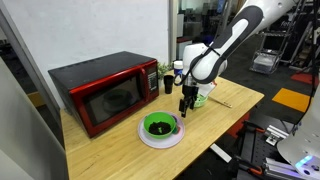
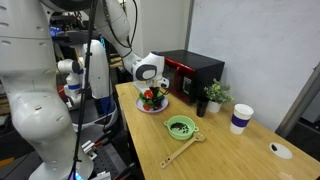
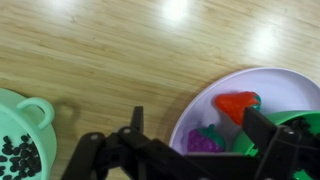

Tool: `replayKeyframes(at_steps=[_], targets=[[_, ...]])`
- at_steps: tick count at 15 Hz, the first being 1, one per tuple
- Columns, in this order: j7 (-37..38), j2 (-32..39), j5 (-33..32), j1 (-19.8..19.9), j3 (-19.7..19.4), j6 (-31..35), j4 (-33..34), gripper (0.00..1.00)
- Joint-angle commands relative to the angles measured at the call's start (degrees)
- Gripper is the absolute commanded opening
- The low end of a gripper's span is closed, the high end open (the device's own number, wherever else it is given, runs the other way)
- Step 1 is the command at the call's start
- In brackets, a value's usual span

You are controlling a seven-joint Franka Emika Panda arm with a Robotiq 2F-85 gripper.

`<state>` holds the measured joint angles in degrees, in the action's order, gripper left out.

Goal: Put the plastic grapes on the table

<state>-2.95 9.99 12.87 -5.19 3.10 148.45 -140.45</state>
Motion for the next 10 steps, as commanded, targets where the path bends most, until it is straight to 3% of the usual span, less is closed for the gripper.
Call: replayKeyframes(at_steps=[1,10], targets=[[3.1,2.7,-3.7,0.6,-0.3,2.7,0.8,1.00],[14.7,6.1,-12.0,-1.7,-1.5,11.1,0.4,1.00]])
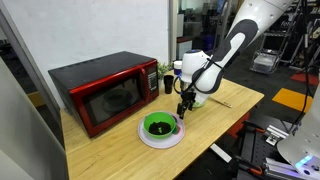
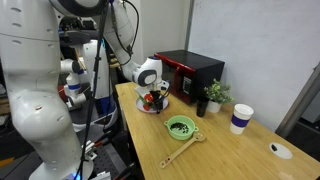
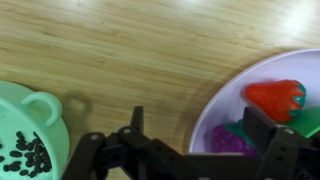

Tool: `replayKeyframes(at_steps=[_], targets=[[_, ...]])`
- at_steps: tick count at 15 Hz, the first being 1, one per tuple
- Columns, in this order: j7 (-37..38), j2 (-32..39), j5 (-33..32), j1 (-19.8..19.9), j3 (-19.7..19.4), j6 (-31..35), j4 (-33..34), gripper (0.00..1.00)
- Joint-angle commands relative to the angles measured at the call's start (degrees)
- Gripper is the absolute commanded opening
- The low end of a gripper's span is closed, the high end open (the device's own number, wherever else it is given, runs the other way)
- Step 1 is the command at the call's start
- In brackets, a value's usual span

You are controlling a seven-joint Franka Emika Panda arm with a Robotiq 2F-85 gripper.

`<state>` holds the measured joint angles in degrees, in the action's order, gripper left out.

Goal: Put the plastic grapes on the table

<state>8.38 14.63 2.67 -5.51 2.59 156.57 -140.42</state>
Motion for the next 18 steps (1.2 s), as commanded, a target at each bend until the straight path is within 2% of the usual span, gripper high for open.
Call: replayKeyframes(at_steps=[1,10,18], targets=[[4.4,1.8,-2.0,-1.7,-1.1,3.6,0.4,1.00],[10.3,3.1,-2.6,-4.5,-2.5,8.1,0.7,1.00],[11.5,4.9,-1.1,-5.5,-2.3,11.2,1.0,1.00]])
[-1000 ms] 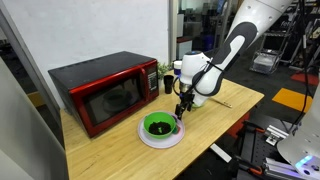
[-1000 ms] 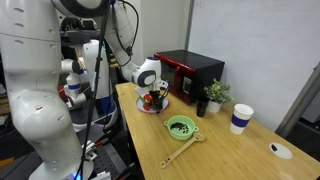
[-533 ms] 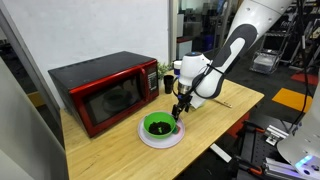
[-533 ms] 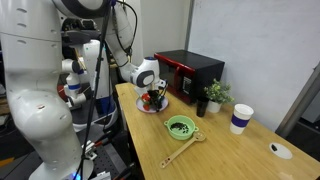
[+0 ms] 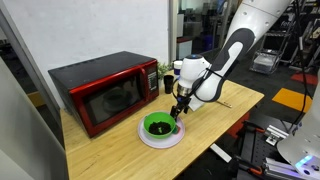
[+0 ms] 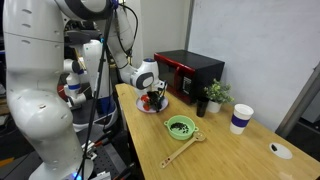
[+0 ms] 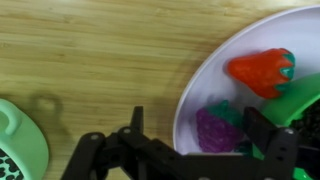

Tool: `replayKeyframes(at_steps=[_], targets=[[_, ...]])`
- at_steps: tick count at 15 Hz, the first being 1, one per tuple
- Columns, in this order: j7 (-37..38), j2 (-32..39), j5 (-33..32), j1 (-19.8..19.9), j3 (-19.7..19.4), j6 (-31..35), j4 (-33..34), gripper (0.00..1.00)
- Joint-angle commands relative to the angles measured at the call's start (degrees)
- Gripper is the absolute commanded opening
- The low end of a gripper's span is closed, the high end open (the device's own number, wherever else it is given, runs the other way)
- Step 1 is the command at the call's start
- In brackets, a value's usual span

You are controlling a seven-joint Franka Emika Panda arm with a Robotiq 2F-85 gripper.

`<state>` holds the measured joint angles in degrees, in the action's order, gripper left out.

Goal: Put the plastic grapes on the table

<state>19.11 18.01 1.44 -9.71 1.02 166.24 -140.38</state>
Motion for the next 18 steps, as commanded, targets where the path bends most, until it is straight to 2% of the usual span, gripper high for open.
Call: replayKeyframes(at_steps=[1,12,18], targets=[[0.7,1.6,0.3,-1.4,-0.6,1.9,1.0,1.00],[0.1,1.5,1.9,-1.3,0.2,4.5,1.4,1.00],[-1.1,2.1,6.0,0.1,3.6,5.8,1.5,1.00]])
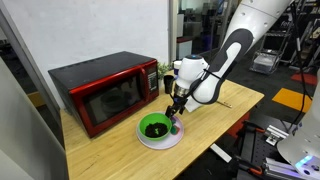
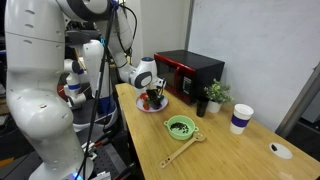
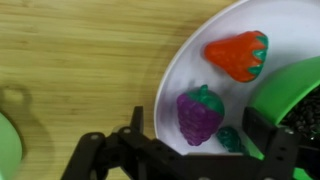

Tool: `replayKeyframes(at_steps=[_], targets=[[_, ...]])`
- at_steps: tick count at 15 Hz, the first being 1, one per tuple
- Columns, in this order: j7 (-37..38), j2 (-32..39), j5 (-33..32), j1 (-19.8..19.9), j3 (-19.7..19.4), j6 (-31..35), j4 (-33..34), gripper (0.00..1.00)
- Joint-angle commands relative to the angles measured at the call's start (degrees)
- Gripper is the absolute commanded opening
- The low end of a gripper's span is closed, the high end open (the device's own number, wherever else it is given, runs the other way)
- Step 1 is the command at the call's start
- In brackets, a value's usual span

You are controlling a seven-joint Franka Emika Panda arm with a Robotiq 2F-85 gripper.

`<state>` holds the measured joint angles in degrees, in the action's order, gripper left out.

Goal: Put the plastic grapes on the table

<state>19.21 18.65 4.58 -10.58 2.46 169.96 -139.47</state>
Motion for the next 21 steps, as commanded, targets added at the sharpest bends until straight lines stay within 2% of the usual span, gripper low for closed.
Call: replayKeyframes(at_steps=[1,6,15,21], targets=[[-1.4,1.6,3.8,1.2,2.9,2.5,0.5,1.00],[-2.3,2.3,6.8,1.7,4.8,3.8,0.4,1.00],[-2.8,4.6,5.3,1.0,1.6,7.3,0.6,1.00],[-3.2,5.2,5.5,1.0,2.1,8.2,1.2,1.00]])
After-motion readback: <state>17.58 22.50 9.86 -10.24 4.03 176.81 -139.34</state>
